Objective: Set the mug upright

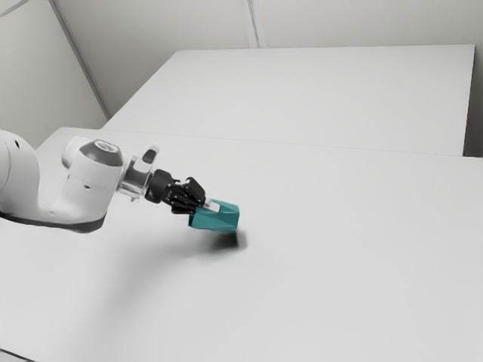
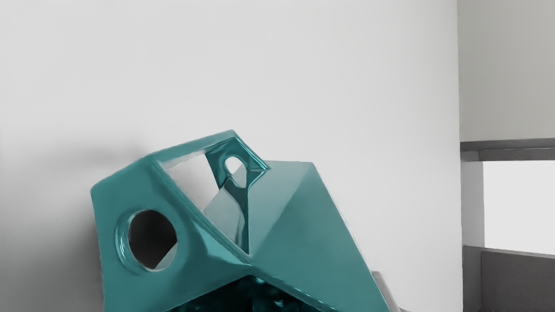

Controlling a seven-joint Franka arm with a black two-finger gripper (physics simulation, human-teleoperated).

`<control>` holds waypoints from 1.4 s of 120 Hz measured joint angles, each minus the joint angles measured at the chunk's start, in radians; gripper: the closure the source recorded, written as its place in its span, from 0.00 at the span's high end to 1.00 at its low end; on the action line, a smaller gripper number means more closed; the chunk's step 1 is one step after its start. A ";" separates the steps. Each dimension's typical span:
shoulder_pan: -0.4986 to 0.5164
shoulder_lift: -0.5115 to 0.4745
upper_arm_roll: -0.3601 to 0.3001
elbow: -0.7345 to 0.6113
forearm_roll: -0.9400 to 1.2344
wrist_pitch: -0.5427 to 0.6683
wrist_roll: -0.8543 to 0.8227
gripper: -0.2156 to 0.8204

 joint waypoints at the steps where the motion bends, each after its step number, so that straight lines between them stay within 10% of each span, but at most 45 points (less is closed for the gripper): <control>1: 0.000 0.002 -0.001 0.004 0.008 0.002 -0.001 0.04; 68: -0.242 0.145 0.051 0.275 0.894 0.019 -0.297 0.03; 153: -0.268 0.293 0.050 0.409 1.033 -0.122 -0.513 0.03; 168: -0.274 0.294 0.051 0.421 1.030 -0.130 -0.527 0.29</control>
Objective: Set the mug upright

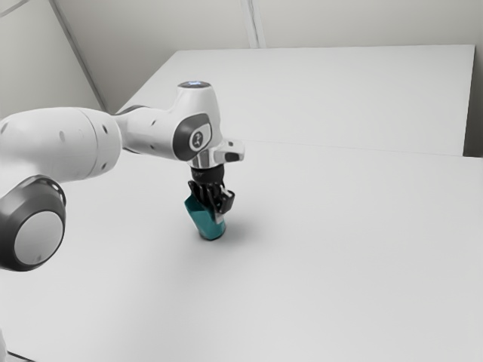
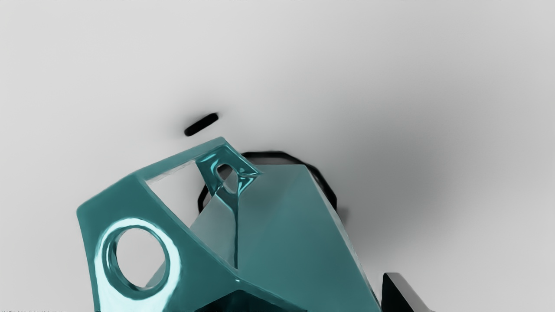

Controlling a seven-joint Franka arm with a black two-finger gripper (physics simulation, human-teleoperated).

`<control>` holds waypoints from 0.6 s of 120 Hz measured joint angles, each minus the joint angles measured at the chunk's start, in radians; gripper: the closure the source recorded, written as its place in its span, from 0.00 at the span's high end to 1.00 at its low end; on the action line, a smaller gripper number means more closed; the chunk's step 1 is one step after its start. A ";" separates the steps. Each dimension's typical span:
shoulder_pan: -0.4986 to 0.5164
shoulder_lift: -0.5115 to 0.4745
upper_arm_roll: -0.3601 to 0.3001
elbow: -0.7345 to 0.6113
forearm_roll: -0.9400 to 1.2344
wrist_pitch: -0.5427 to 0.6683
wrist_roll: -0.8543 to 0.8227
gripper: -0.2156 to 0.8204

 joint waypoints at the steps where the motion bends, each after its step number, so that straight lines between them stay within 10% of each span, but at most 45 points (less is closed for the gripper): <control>1: 0.000 0.000 0.000 0.000 0.000 0.000 -0.001 0.31; 29: -0.004 -0.007 -0.001 0.038 -0.002 -0.013 -0.020 0.63; 72: -0.005 -0.169 0.002 0.078 0.027 -0.044 -0.035 0.76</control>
